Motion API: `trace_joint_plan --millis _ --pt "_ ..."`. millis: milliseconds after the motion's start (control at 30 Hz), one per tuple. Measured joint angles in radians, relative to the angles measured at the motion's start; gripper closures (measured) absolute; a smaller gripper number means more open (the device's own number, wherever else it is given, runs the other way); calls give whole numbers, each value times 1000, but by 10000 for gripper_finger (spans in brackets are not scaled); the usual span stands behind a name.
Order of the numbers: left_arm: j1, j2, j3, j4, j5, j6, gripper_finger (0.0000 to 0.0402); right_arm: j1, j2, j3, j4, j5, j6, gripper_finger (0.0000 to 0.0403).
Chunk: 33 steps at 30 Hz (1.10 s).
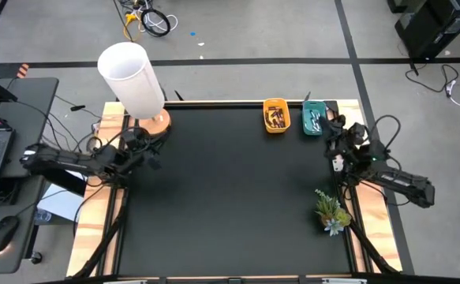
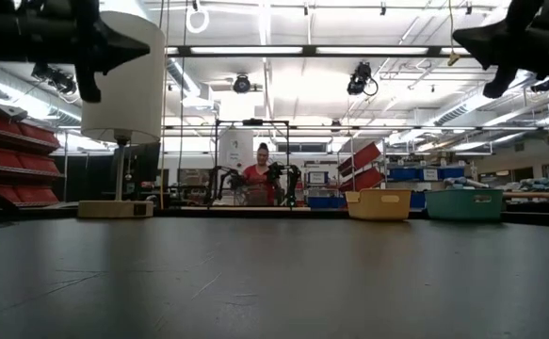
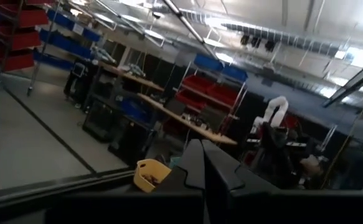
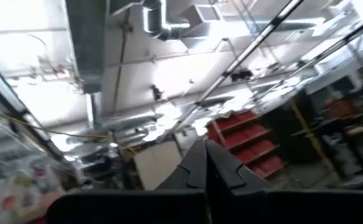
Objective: Sort batteries
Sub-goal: Return to Home Position
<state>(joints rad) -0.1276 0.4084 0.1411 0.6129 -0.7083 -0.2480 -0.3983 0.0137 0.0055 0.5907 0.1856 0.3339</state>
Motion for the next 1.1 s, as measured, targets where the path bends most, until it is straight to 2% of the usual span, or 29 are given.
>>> trace_joint_plan --millis 100,233,467,667,900,1100 --pt "41 0 -63 86 48 -41 401 -40 1 0 8 -21 -14 402" --pt "81 -2 -124 134 82 -98 401 -109 0 0 27 -107 -5 402" --pt "164 -19 -133 69 172 -155 401 -245 1 0 29 -277 116 402" --pt "256 -74 -133 -56 260 -207 401 -367 1 0 9 -346 153 402" --pt "351 -200 -133 -234 344 -256 401 -539 1 0 -104 -521 239 402" --pt "398 -350 -133 -376 357 -261 401 -677 1 0 -93 -607 271 402"
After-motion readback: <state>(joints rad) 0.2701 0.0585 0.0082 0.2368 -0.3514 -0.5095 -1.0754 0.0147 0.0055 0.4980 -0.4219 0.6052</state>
